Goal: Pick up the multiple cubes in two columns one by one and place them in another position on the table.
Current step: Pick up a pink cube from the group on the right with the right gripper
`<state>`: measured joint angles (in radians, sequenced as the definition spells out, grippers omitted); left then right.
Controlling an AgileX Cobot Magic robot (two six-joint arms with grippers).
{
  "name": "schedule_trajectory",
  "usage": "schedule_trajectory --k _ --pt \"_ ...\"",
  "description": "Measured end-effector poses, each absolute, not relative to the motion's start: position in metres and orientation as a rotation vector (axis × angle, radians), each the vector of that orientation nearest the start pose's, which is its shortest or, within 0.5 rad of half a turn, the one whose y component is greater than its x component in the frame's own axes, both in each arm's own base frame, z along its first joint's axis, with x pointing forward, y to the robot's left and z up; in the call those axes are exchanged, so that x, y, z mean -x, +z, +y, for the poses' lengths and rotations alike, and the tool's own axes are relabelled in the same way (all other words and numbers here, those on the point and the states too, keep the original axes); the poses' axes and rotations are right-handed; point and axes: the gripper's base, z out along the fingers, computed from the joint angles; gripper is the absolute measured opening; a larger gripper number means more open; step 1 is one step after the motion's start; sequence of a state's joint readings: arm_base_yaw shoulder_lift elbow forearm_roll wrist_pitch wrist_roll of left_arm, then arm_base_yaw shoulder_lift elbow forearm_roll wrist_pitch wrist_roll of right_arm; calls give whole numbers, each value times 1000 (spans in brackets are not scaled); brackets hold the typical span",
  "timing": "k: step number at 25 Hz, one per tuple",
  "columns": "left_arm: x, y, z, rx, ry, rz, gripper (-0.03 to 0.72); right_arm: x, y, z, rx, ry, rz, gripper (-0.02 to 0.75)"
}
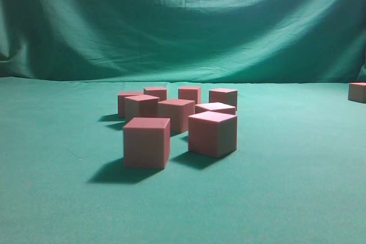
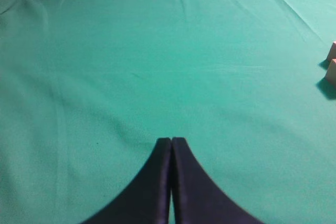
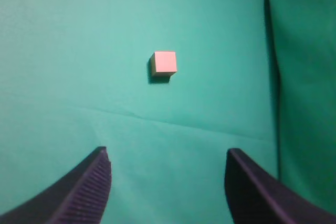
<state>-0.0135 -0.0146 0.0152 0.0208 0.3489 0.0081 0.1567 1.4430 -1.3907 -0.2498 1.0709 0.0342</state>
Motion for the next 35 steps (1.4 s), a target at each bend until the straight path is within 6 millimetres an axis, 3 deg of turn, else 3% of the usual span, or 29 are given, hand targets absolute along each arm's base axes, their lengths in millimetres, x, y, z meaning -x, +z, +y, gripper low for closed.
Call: schedule_trajectory --k 1,6,11,14,15,21,22,29,33,35 --pt "-53 177 0 -33 17 1833 0 -305 356 17 178 -205 2588 465" --pt "-53 177 0 -33 17 1833 0 -342 308 -16 17 -111 2697 654" --pt "-53 177 0 -33 17 1833 0 -375 253 -23 76 -112 2779 673" --pt "-53 177 0 -33 17 1833 0 -395 229 -23 144 -112 2808 673" --pt "-53 177 0 -33 17 1833 0 -403 223 -24 162 -115 2812 626" --pt "-53 177 0 -33 17 1833 0 -443 193 -25 276 -129 2818 625" --pt "-53 177 0 -33 17 1833 0 -448 188 -26 287 -130 2821 579" --pt "-53 177 0 -33 17 1833 0 -463 164 -25 312 -111 2826 567" --pt "-53 177 0 -33 17 1833 0 -465 165 -23 286 -70 2812 407" --pt "-53 177 0 -33 17 1833 0 -466 166 -22 275 -54 2809 264"
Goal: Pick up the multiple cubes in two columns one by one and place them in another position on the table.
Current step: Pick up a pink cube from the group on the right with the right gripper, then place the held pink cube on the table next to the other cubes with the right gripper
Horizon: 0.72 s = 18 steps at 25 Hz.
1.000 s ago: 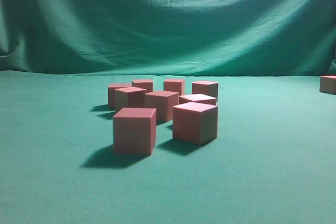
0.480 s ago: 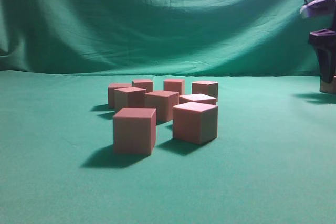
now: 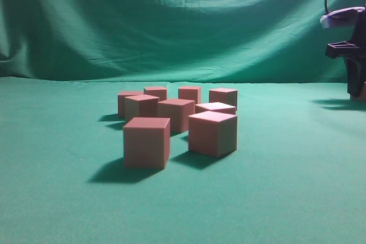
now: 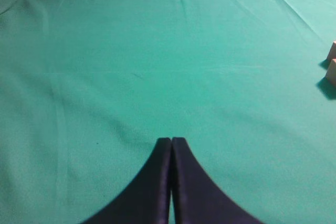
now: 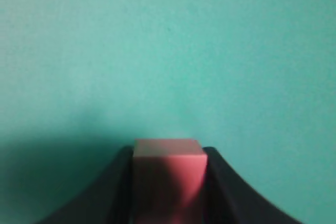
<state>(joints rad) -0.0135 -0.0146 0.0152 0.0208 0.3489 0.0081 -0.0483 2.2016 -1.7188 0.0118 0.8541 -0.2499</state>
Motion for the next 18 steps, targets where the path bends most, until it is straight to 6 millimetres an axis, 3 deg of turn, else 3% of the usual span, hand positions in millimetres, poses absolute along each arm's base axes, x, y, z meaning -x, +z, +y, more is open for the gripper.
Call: schedule_trajectory --k 4,7,9,12,14,18 --pt "-53 177 0 -33 17 1833 0 -466 168 -21 270 -44 2811 251" --pt "-53 177 0 -33 17 1833 0 -468 187 -19 254 -10 2810 251" --pt "-53 177 0 -33 17 1833 0 -467 217 -15 233 38 2769 251" --pt "-53 177 0 -33 17 1833 0 -456 280 -1 224 151 2683 251" --pt "-53 177 0 -33 17 1833 0 -439 323 16 265 213 2615 251" --pt "-53 177 0 -33 17 1833 0 -400 381 54 399 256 2522 251"
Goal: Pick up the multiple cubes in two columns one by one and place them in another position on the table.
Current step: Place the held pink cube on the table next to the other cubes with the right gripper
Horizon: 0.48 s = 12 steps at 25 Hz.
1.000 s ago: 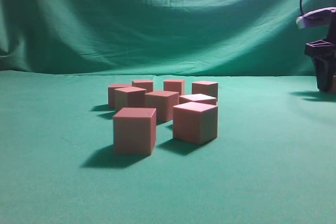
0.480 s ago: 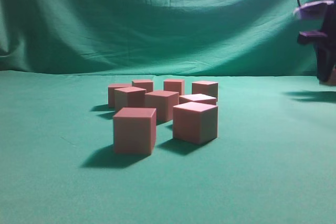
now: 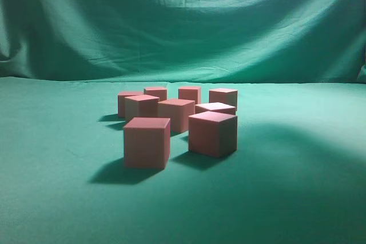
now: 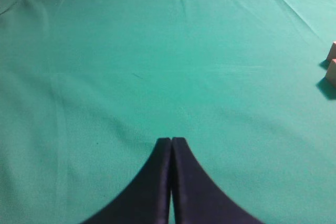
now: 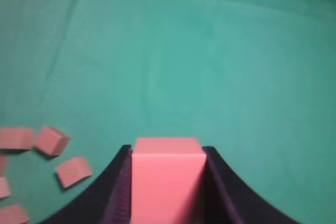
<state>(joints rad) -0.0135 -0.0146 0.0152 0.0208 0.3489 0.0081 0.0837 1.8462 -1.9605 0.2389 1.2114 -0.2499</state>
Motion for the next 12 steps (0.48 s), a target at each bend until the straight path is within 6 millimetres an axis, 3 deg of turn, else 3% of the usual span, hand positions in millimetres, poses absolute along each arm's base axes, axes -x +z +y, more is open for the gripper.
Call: schedule_trajectory --k 3,6,9,12 --pt "-53 177 0 -33 17 1833 0 -371 411 76 485 277 2465 251" --pt "-53 177 0 -33 17 1833 0 -345 422 105 585 328 2436 251" --pt "-53 177 0 -33 17 1833 0 -324 411 142 730 397 2455 251" --pt "-53 177 0 -33 17 1833 0 -301 383 184 911 444 2509 251"
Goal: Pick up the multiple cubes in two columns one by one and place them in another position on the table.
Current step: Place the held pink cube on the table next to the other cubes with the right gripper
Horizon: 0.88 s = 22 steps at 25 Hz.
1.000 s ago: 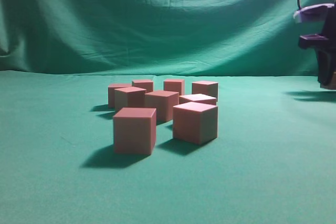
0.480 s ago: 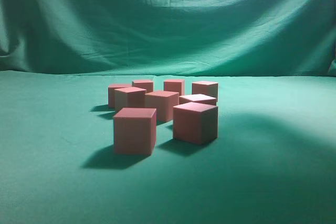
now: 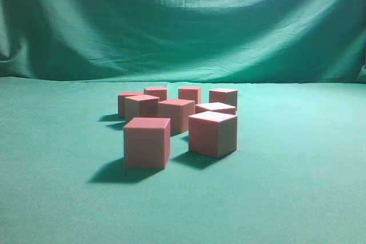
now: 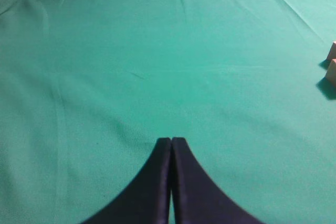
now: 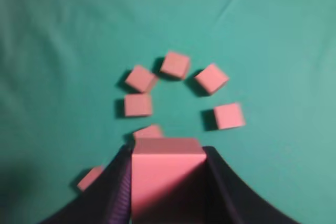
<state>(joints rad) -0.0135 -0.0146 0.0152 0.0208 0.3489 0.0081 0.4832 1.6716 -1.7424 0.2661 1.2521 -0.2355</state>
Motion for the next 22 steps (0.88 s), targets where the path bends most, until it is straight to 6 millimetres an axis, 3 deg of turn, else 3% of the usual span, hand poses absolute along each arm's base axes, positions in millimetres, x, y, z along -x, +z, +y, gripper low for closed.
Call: schedule_trajectory --k 6,12,22 --pt "-53 177 0 -33 17 1833 0 -247 321 265 1302 491 2553 251" --pt "-53 177 0 -33 17 1833 0 -219 269 326 1514 412 2493 251" --pt "-53 177 0 -33 17 1833 0 -230 210 347 1257 88 2634 251"
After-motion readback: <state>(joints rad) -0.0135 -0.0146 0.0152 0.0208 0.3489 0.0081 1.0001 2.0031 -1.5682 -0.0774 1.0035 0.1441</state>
